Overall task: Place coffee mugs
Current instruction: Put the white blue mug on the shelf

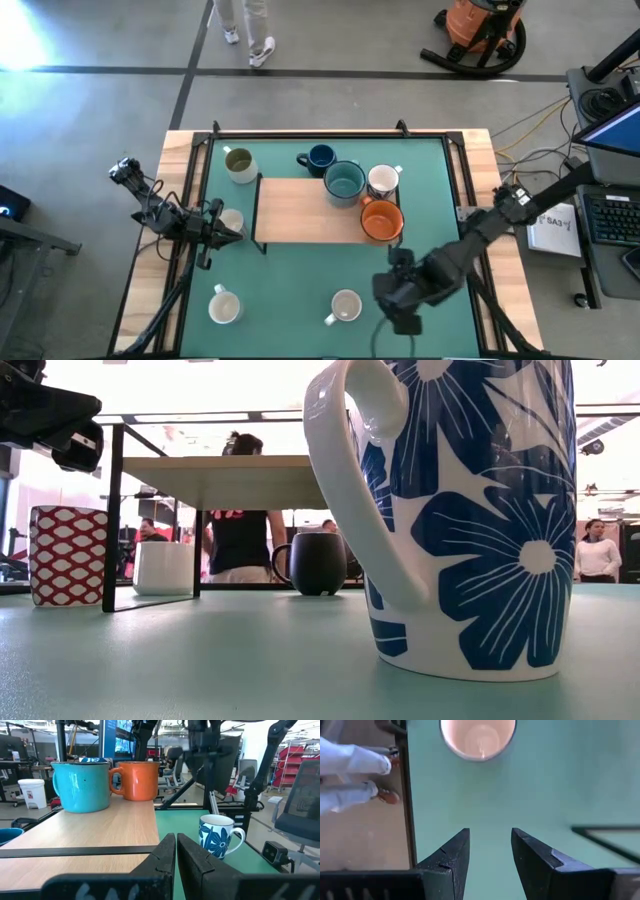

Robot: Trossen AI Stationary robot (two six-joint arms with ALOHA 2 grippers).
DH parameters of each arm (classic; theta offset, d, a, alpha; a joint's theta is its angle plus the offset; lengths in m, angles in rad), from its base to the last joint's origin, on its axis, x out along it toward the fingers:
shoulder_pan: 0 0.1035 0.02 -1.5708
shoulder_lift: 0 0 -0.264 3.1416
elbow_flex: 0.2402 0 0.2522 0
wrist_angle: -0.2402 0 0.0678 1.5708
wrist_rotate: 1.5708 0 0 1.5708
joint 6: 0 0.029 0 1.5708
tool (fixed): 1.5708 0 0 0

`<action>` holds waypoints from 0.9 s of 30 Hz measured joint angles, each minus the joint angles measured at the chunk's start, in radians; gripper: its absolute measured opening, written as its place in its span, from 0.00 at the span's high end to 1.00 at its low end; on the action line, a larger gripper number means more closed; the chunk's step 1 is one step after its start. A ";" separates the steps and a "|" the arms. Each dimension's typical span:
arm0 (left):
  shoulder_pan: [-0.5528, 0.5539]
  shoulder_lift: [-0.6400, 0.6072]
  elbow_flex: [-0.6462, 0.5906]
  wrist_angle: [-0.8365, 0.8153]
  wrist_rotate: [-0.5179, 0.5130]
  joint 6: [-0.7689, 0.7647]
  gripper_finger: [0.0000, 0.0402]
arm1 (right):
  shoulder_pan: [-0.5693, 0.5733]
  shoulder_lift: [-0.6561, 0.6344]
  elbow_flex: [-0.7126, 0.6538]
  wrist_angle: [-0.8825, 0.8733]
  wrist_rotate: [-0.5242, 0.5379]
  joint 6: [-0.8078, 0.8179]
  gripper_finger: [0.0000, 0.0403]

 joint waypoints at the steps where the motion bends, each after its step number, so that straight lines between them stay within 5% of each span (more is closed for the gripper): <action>1: 0.000 0.000 0.000 0.000 0.000 0.000 1.00 | -0.024 0.004 -0.021 0.041 -0.010 -0.014 0.67; 9: 0.000 0.000 0.000 0.000 0.000 0.000 1.00 | -0.140 0.084 -0.056 0.356 -0.154 -0.041 0.67; 27: 0.000 0.000 0.000 -0.004 0.000 0.000 1.00 | -0.094 0.286 0.094 0.354 -0.180 -0.055 0.69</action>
